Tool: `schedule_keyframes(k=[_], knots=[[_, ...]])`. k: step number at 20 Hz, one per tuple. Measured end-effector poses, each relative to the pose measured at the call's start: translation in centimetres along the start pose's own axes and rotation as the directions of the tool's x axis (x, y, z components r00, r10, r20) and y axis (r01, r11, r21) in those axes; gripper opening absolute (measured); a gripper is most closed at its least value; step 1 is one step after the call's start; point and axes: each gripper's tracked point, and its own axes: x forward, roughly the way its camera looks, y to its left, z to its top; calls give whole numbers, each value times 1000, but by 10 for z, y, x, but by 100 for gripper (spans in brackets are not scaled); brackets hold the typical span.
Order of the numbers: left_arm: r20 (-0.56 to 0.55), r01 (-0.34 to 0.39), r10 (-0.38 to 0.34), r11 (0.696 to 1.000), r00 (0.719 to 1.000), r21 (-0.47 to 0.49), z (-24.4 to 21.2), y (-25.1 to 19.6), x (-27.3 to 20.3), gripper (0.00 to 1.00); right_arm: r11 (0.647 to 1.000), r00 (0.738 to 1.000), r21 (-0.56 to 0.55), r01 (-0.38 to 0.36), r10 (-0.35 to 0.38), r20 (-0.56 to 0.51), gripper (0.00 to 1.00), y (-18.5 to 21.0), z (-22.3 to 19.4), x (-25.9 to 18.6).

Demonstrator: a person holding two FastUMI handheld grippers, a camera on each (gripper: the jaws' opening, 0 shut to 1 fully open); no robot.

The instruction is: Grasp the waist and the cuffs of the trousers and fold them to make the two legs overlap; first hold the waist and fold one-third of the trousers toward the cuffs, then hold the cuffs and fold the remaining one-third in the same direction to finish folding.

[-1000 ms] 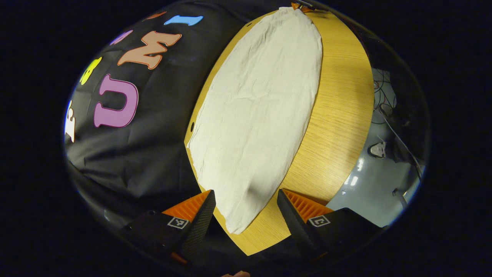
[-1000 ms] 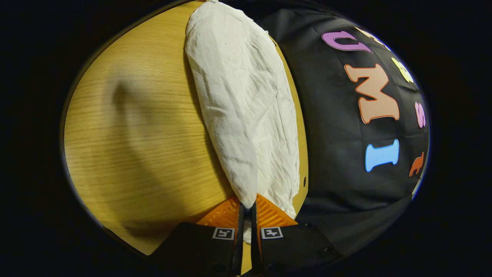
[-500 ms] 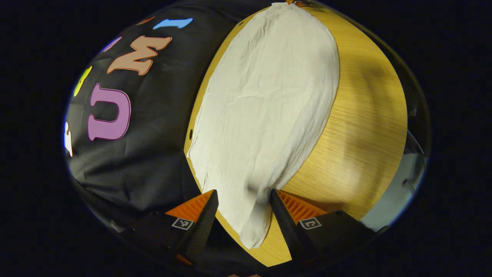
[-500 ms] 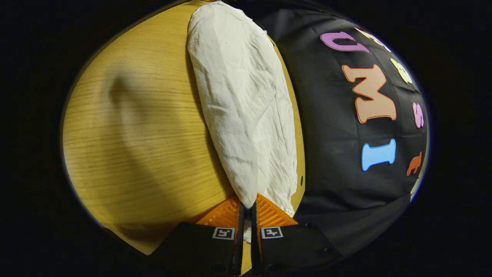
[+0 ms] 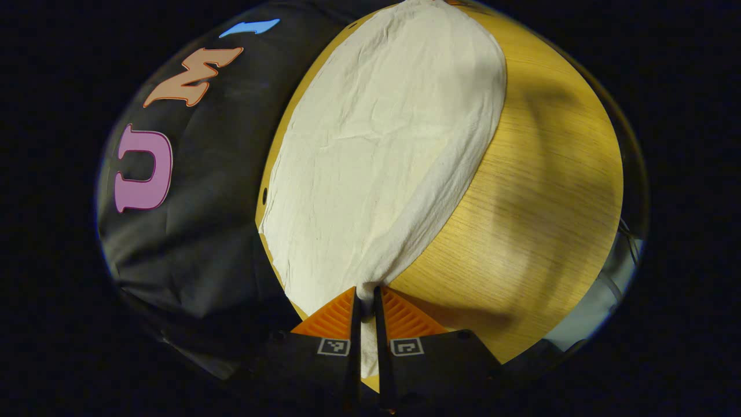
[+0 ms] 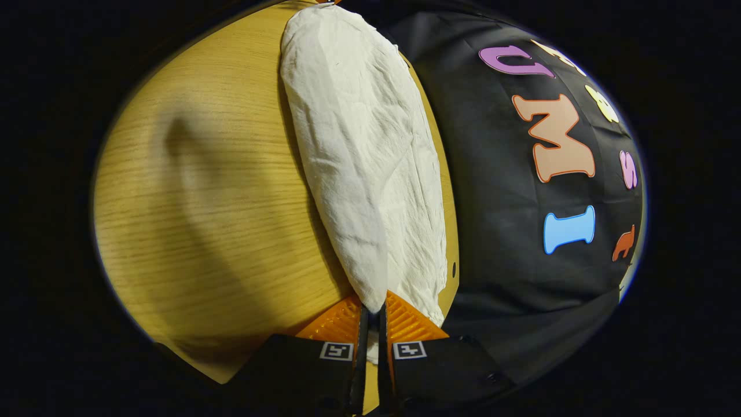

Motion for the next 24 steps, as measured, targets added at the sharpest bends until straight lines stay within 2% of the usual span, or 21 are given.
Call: schedule_keyframes(k=[1, 3, 5, 7, 10, 16, 21, 24], knots=[[-4, 0, 0, 1000, 1000, -6, 0, -1, 0, 5, 1000, 1000, -1, 0, 0, 1, 11, 0, 1, 0], [-21, -14, 14, 1000, 1000, 3, -2, -1, 1, 0, 1000, 1000, -6, -4, 4, 4, 11, 0, 1, 0], [-50, -21, 22, 1000, 999, 9, -5, -1, 1, 0, 1000, 1000, -9, -18, 18, 2, 11, -1, 0, -1], [-70, -17, 15, 999, 997, -27, -8, 0, -1, 0, 1000, 1000, 9, -28, 28, -3, 11, -4, -3, -4], [-84, -45, 39, 996, 996, -76, -7, 7, -8, 0, 1000, 1000, -5, 11, -11, 21, 11, -26, 0, -10], [-129, -162, 148, 981, 981, -108, 0, 54, -28, 0, 995, 991, -30, 100, -97, 91, 11, -79, 12, -4], [-160, -281, 260, 951, 952, -129, 12, 119, -37, 0, 988, 979, -64, 137, -126, 158, 11, -119, 21, 13], [-151, -319, 300, 939, 942, -130, 22, 150, -39, 0, 986, 976, -64, 156, -143, 164, 11, -142, 22, 23]])
